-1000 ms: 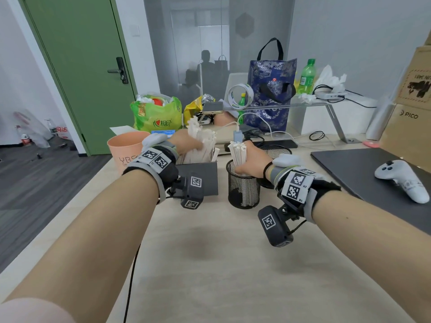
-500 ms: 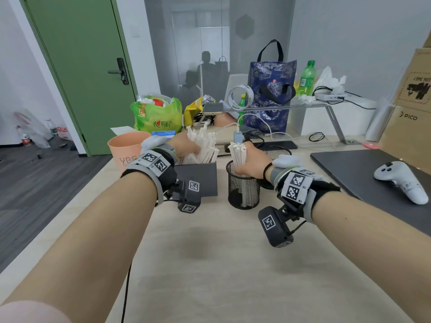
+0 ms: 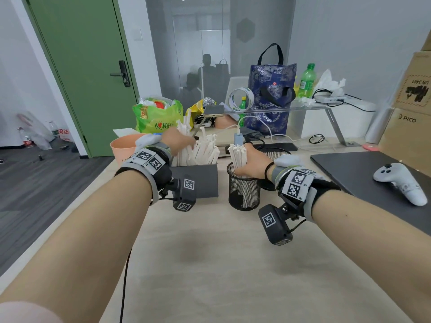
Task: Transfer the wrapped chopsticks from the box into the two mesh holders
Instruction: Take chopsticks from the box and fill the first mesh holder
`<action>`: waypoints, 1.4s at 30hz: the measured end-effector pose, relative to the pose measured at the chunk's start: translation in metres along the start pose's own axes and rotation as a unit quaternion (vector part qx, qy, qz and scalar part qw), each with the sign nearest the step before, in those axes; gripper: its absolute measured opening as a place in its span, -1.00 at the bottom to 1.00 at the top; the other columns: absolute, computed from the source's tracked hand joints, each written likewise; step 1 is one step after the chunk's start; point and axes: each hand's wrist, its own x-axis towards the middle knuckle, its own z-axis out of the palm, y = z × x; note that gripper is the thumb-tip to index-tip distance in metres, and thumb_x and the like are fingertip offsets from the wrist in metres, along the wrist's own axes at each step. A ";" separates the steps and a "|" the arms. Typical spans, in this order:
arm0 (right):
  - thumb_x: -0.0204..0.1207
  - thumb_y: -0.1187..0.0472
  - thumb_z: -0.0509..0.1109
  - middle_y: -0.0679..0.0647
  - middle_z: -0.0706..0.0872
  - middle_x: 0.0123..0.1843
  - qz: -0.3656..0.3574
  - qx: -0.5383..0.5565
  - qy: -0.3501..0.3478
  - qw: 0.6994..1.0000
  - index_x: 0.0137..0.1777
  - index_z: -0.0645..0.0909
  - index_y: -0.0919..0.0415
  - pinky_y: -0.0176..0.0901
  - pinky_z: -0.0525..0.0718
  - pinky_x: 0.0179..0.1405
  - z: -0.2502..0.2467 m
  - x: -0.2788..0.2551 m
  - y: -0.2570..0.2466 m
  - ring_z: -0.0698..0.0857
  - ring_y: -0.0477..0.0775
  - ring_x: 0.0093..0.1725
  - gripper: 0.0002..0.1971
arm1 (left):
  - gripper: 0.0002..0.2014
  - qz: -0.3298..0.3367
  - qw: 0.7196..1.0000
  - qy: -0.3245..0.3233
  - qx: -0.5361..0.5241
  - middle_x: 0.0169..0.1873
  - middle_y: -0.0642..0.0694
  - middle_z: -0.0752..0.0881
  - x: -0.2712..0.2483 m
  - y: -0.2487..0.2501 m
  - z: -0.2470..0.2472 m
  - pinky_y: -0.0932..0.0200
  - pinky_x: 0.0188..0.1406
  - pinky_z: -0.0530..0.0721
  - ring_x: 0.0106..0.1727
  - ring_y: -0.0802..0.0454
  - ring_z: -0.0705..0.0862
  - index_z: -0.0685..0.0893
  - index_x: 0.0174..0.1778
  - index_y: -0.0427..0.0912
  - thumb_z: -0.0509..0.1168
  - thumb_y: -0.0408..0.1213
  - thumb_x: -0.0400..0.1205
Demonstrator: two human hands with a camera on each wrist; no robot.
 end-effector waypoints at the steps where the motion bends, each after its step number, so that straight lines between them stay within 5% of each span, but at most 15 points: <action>1: 0.34 0.12 0.52 0.23 0.63 0.28 -0.004 0.004 -0.006 1.000 0.44 0.28 0.26 -0.04 0.59 0.16 -0.001 0.000 0.000 0.63 0.26 0.26 -0.28 | -0.68 -0.004 0.999 -0.024 0.022 -0.49 -0.08 0.37 -0.002 -0.002 0.001 0.25 -0.59 0.33 -0.50 0.03 0.35 0.37 -0.41 -0.19 0.41 -0.23 0.46; 5: 0.33 0.00 0.52 0.20 0.65 0.24 -0.007 0.009 -0.015 1.000 0.36 0.38 0.27 0.01 0.62 0.19 -0.002 0.001 -0.005 0.64 0.21 0.21 -0.34 | -0.66 -0.008 0.999 -0.027 0.042 -0.44 -0.12 0.45 -0.001 -0.007 0.002 0.25 -0.58 0.36 -0.49 0.04 0.40 0.37 -0.42 -0.19 0.39 -0.19 0.52; 10: 0.41 -0.06 0.44 0.18 0.64 0.27 -0.014 0.032 0.002 0.999 0.36 0.44 0.24 -0.05 0.56 0.15 0.001 0.000 -0.013 0.62 0.19 0.25 -0.40 | -0.62 -0.006 0.994 0.093 -0.055 -0.50 -0.06 0.34 0.003 0.008 -0.014 0.21 -0.47 0.37 -0.34 0.01 0.43 0.30 -0.49 -0.16 0.38 -0.22 0.50; 14: 0.42 -0.16 0.42 0.16 0.61 0.16 -0.012 0.008 0.019 1.000 0.37 0.40 0.28 -0.06 0.53 0.03 0.004 -0.002 -0.021 0.61 0.20 0.20 -0.33 | -0.57 -0.020 0.976 0.171 -0.134 -0.52 -0.02 0.25 0.000 0.025 -0.024 0.21 -0.51 0.28 -0.45 0.09 0.28 0.18 -0.53 -0.12 0.36 -0.30 0.45; 18: 0.46 0.05 0.36 0.22 0.69 0.11 0.003 0.020 0.057 0.998 0.18 0.55 0.29 -0.06 0.55 -0.03 0.006 0.001 -0.020 0.66 0.25 0.17 -0.62 | -0.60 0.028 0.959 0.219 -0.180 -0.47 -0.07 0.42 0.000 0.034 -0.027 0.20 -0.47 0.34 -0.26 0.00 0.39 0.21 -0.56 -0.08 0.35 -0.24 0.41; 20: 0.48 0.14 0.33 0.26 0.69 0.17 0.014 0.028 0.072 0.997 0.20 0.55 0.32 0.01 0.58 0.07 0.004 -0.001 -0.019 0.65 0.30 0.20 -0.65 | -0.62 0.045 0.948 0.233 -0.212 -0.41 -0.06 0.53 -0.002 0.038 -0.030 0.17 -0.36 0.44 -0.23 0.02 0.47 0.29 -0.57 -0.04 0.36 -0.22 0.42; 23: 0.50 0.22 0.33 0.35 0.67 0.18 0.022 0.059 0.098 0.993 0.18 0.51 0.41 -0.05 0.49 -0.07 0.000 -0.002 -0.014 0.63 0.32 0.18 -0.68 | -0.65 0.057 0.930 0.246 -0.269 -0.40 -0.03 0.58 -0.010 0.047 -0.036 0.17 -0.25 0.50 -0.21 0.01 0.55 0.36 -0.57 -0.02 0.38 -0.19 0.43; 29: 0.50 0.26 0.37 0.37 0.65 0.23 0.027 0.112 0.126 0.985 0.23 0.50 0.44 0.01 0.54 0.12 -0.006 -0.001 -0.007 0.62 0.33 0.24 -0.64 | -0.72 0.082 0.906 0.219 -0.352 -0.34 -0.10 0.65 -0.027 0.060 -0.042 0.14 -0.27 0.58 -0.29 -0.04 0.60 0.59 -0.29 -0.18 0.41 -0.06 0.26; 34: 0.49 0.27 0.40 0.35 0.64 0.23 0.036 0.155 0.123 0.980 0.24 0.49 0.45 0.04 0.53 0.22 -0.010 -0.004 -0.004 0.60 0.32 0.29 -0.62 | -0.82 0.142 0.890 0.100 -0.421 -0.39 -0.07 0.65 -0.041 0.068 -0.036 0.18 -0.36 0.66 -0.31 -0.02 0.65 0.56 -0.34 -0.09 0.46 -0.26 0.44; 39: 0.47 0.33 0.38 0.37 0.70 0.21 0.029 0.207 0.116 0.971 0.20 0.58 0.45 0.13 0.59 0.26 -0.015 -0.008 0.000 0.65 0.32 0.26 -0.68 | -0.77 0.148 0.908 0.030 -0.392 -0.47 -0.05 0.62 -0.052 0.063 -0.008 0.38 -0.66 0.56 -0.65 0.27 0.61 0.53 -0.40 -0.10 0.44 -0.34 0.51; 42: 0.49 0.37 0.31 0.43 0.71 0.18 0.026 0.233 0.111 0.966 0.17 0.60 0.47 0.20 0.62 0.27 -0.016 -0.008 0.003 0.69 0.31 0.19 -0.72 | -0.77 0.143 0.917 0.010 -0.372 -0.47 -0.09 0.61 -0.053 0.056 0.009 0.30 -0.61 0.54 -0.54 0.13 0.60 0.55 -0.41 -0.12 0.42 -0.38 0.52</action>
